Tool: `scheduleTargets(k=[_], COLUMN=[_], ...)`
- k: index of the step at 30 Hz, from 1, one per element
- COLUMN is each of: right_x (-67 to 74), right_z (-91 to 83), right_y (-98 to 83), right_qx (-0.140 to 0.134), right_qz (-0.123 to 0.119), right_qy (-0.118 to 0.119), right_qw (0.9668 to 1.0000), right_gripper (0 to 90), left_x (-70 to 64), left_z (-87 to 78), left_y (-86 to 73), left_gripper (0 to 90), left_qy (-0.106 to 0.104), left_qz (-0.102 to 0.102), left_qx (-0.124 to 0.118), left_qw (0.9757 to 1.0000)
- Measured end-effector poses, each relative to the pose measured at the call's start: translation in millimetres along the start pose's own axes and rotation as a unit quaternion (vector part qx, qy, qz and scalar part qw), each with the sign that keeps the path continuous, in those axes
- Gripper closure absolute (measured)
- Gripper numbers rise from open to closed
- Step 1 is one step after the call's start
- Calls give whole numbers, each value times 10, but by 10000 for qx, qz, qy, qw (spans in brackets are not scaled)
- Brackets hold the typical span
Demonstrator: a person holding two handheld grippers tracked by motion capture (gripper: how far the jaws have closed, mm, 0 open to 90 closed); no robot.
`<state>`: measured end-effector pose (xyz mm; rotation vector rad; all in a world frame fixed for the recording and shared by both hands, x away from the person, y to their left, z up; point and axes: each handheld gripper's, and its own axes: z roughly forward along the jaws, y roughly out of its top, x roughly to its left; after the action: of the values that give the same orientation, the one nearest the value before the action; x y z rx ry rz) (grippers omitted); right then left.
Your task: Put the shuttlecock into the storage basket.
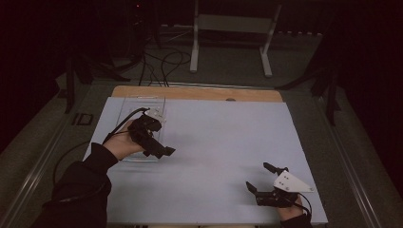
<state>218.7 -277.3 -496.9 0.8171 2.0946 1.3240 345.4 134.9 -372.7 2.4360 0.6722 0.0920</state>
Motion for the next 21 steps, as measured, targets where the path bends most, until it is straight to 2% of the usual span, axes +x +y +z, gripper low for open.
scheduleTargets(k=[2, 10, 21], right_x=[1, -1, -1], right_z=[-1, -3, -1], right_y=[1, -1, -2], right_qx=[5, 3, 10], right_qz=[-2, -3, 1], right_qy=[1, 4, 12], right_qw=[10000, 10000, 10000], right_gripper=[102, 103, 102], left_x=[-32, -162, -320], left_z=[20, 166, 335], left_y=[21, 55, 20], left_gripper=[0, 0, 0], left_qy=[-43, -276, -516], left_qz=[58, 239, 499], left_qx=[-6, 235, 328], left_qw=[10000, 9991, 9969])
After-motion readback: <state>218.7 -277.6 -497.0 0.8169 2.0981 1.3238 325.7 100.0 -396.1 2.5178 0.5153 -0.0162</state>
